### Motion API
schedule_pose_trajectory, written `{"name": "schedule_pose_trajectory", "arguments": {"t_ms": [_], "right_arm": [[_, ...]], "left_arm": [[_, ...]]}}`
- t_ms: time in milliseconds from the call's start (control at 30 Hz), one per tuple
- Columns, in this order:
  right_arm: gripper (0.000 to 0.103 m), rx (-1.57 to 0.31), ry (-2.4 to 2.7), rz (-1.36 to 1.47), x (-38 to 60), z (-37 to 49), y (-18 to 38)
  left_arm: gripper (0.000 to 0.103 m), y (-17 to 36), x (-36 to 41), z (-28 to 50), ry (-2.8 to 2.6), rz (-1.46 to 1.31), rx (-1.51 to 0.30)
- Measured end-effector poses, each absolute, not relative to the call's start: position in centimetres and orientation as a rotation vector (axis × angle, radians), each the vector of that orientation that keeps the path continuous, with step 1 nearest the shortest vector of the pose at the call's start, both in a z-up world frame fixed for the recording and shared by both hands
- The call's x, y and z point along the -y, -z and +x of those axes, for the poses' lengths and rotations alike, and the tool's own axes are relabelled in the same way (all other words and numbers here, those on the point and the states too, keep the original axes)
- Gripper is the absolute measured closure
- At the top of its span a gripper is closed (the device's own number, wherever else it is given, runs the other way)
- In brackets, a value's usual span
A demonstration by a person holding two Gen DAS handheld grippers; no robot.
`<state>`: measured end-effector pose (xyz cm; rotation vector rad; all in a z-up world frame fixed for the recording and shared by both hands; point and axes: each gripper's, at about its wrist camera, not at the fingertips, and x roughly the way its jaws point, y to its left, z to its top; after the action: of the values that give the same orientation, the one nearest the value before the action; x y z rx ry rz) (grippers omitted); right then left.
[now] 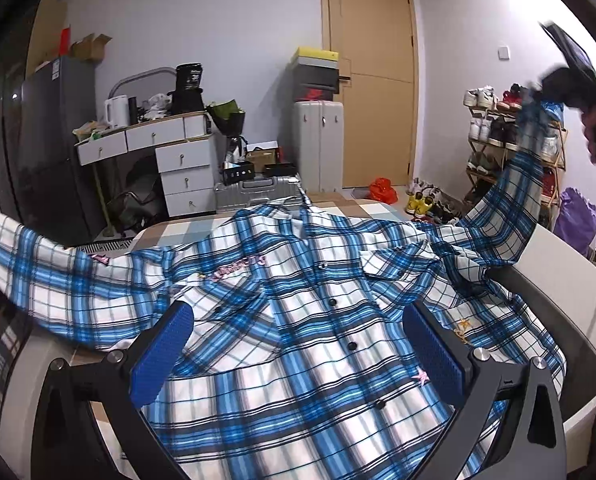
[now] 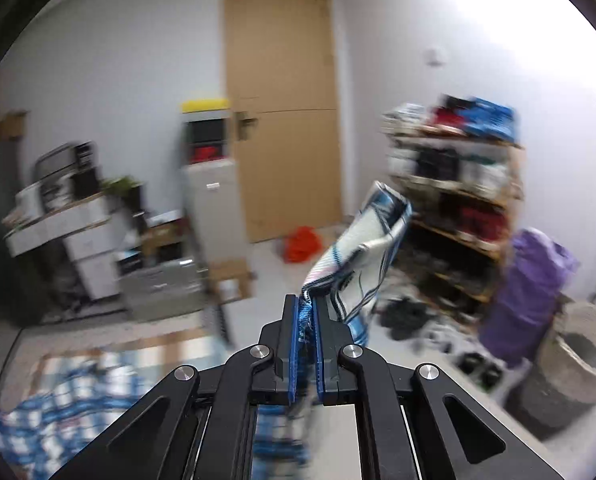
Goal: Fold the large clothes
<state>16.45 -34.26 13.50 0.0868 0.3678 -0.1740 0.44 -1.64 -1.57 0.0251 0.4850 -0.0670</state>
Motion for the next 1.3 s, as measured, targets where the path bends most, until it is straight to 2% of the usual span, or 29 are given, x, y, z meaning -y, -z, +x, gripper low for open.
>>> {"name": "schedule_pose_trajectory", "arguments": {"t_ms": [200,333,500,733,933,967,1000,1067,1100,1200,1267,1300], "right_arm": [[0.097,-0.363,-0.056,-0.041,18.5,17.5,-14.9],[0.097,-0.415,-0.198,-0.134,8.8,18.5,-12.2],[0.097,-0.572,-0.347,-0.234,-2.5,19.3,-2.7],[0.096,-0.784,-0.467,-0.421,-11.7,16.3,13.4],[0.093,-0.853,-0.490,-0.470,-12.4,14.7,17.7],[0.081,-0.881,-0.531,-0.427,-12.0,14.9,17.5],[0.058,-0.931,-0.588,-0.364,-11.4,15.3,17.3],[0.033,-0.964,-0.689,-0.220,-10.0,15.5,16.5],[0.027,-0.949,-0.718,-0.158,-9.0,15.4,15.7],[0.016,-0.916,-0.759,-0.002,-5.8,15.3,13.1],[0.012,-0.892,-0.754,0.081,-3.2,15.7,11.4],[0.006,-0.867,-0.741,0.105,-1.7,16.1,10.3]], "left_arm": [[0.001,0.7,-1.6,-2.0,0.046,-0.050,-0.430],[0.001,0.2,-3.1,-3.9,0.055,-0.096,-0.392],[0.001,-0.8,-5.3,-5.8,0.073,-0.174,-0.321],[0.001,-1.1,-7.1,-5.3,0.120,-0.253,-0.333],[0.001,-1.3,-6.6,-5.4,0.150,-0.279,-0.333],[0.001,-1.2,-6.5,-5.6,0.155,-0.278,-0.331],[0.001,-1.2,-6.2,-5.6,0.162,-0.278,-0.329],[0.001,-1.0,-6.1,-6.3,0.173,-0.270,-0.319],[0.001,-1.0,-6.0,-6.3,0.181,-0.263,-0.316],[0.001,-0.8,-5.6,-6.8,0.204,-0.244,-0.310],[0.001,-0.7,-5.2,-7.0,0.226,-0.233,-0.315],[0.001,-0.7,-5.1,-6.9,0.236,-0.227,-0.318]]}}
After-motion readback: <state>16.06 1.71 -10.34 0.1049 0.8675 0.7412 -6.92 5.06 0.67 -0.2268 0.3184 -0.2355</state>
